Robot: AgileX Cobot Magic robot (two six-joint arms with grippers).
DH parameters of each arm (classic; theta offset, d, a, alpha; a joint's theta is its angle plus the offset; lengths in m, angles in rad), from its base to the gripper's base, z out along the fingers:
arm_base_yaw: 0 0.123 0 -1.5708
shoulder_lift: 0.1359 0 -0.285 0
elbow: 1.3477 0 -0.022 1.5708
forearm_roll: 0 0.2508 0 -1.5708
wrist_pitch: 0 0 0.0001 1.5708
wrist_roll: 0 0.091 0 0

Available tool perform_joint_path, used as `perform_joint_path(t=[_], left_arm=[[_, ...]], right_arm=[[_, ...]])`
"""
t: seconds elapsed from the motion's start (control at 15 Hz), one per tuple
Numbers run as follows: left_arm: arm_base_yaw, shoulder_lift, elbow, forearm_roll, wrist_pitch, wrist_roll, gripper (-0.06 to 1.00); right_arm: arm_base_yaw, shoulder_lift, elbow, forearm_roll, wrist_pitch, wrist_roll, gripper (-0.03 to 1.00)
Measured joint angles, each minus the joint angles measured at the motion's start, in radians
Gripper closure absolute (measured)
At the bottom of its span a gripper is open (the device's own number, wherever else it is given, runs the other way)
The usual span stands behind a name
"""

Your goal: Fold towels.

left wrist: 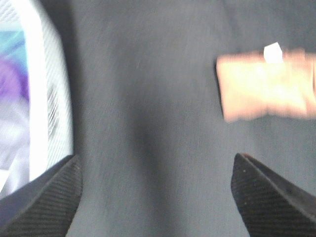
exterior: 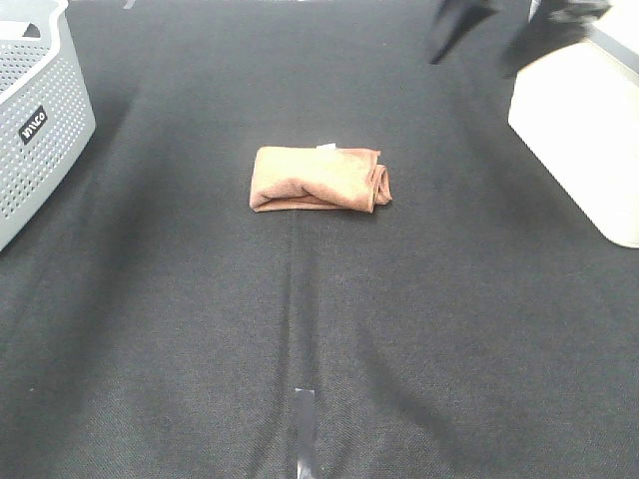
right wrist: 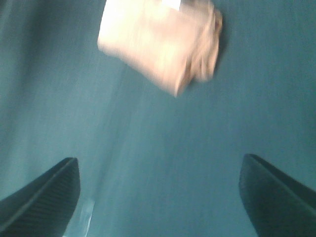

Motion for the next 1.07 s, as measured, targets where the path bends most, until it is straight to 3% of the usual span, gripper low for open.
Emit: perform_joint_path(t=[0.67,0.87,1.07], left_arm=[[0.0,-0.99,0.902,0.017,-0.006,0.017,0.16],[0.0,-1.322,1.09,0.017,-0.023,0.03,0.16],[0.0,-1.6,1.235,0.017,-0.047,0.035,0.17]], right_arm=[[0.0,-0.852,0.813,-0.01,-0.037,0.0,0.14],[0.0,-1.14,1.001,-0.031,-0.05,0.0,0.14],[0.0,-1.388,1.096,-0.088,-0.052,0.0,0.14]])
